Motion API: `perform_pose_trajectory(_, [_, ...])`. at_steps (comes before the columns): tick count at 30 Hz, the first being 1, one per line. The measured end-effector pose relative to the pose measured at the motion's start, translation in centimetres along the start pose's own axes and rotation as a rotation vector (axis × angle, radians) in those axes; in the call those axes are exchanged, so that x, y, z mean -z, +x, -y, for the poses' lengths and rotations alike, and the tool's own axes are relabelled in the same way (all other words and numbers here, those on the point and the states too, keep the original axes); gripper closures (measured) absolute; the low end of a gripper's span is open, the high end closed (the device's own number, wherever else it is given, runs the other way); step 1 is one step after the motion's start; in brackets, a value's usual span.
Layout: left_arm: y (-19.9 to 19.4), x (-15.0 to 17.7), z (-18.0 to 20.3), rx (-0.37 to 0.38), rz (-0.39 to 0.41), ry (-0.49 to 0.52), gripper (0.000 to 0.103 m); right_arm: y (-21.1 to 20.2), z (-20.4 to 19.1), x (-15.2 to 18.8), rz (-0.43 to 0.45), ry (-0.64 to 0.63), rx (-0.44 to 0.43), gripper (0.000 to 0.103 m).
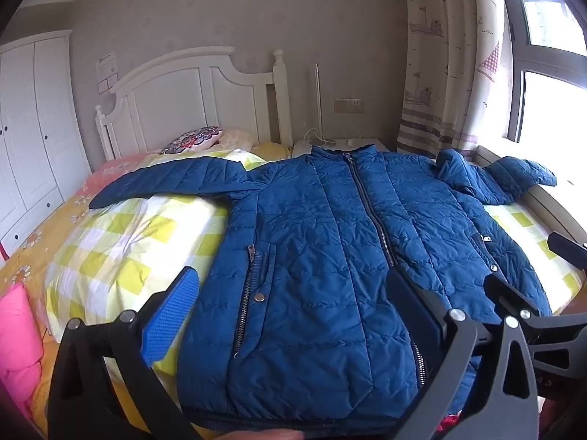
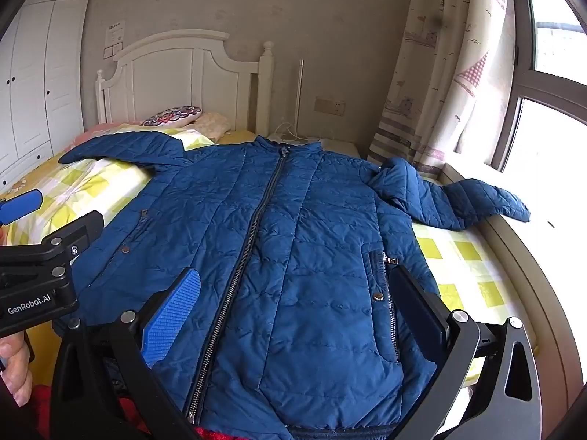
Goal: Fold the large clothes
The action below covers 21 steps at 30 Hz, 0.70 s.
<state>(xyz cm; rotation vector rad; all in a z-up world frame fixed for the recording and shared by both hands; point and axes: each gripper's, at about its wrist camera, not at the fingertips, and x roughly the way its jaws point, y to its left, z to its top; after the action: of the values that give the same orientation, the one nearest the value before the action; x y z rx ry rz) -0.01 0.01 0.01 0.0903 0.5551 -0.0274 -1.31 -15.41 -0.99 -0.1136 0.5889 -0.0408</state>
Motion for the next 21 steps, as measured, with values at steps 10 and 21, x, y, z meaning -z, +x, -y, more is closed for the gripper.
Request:
perform_pose_trajectory(10, [0.01, 0.0, 0.0, 0.001, 0.003, 0.002, 0.002, -0.1, 0.11, 0.12, 0.001, 0.015, -0.011, 0.004])
perform_pose_trajectory(21, [0.15, -0.15, 0.17, 0.002, 0.001, 0.0, 0.002, -0.47, 0.22, 0.13, 0.012, 0.027, -0.02, 0.004])
